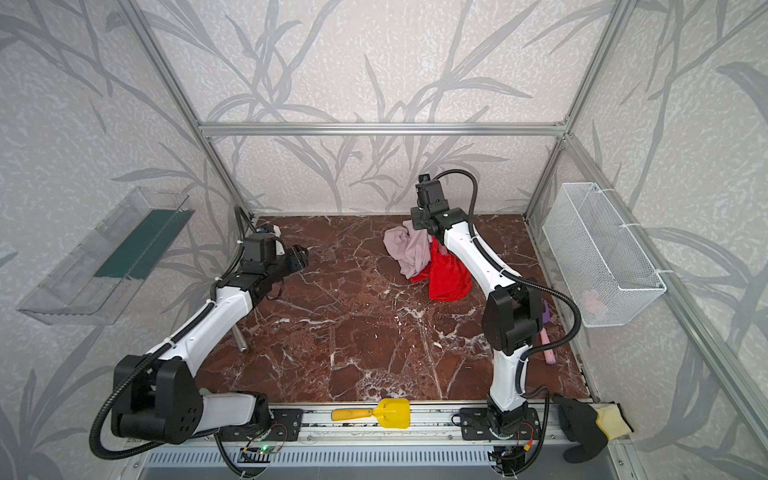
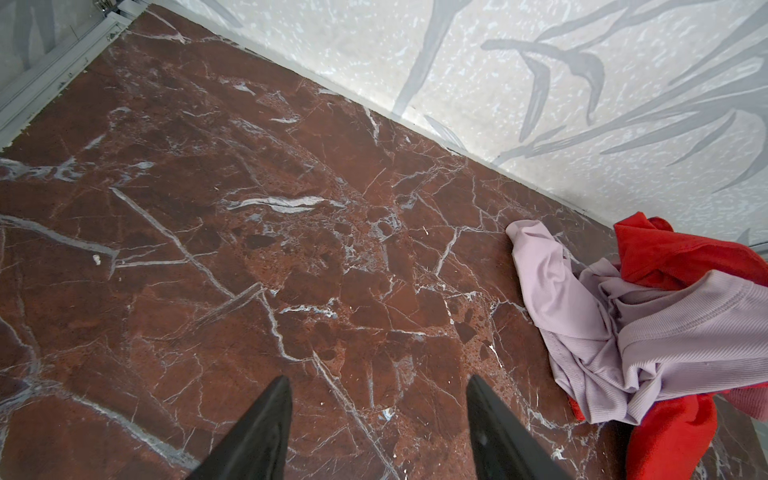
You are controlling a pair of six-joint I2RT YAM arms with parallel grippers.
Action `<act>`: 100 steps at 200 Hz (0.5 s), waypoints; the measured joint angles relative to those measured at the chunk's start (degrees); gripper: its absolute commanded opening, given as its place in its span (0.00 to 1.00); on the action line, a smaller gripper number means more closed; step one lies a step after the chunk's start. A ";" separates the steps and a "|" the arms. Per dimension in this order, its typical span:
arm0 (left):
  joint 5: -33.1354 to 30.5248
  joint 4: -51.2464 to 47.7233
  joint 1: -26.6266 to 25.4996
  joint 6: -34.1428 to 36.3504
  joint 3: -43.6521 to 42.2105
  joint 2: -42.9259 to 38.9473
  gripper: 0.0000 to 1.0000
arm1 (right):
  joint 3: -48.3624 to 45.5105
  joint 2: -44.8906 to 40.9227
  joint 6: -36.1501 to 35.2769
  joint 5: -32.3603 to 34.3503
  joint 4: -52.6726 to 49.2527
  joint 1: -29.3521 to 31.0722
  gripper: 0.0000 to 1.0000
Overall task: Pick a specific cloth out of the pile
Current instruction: 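Lift the lilac cloth high with the right gripper, pulling it from the pile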
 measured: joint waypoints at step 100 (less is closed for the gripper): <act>4.63 -3.69 0.00 -0.15 2.67 -1.09 0.64 | -3.43 -11.67 4.44 -6.78 0.26 -4.96 0.00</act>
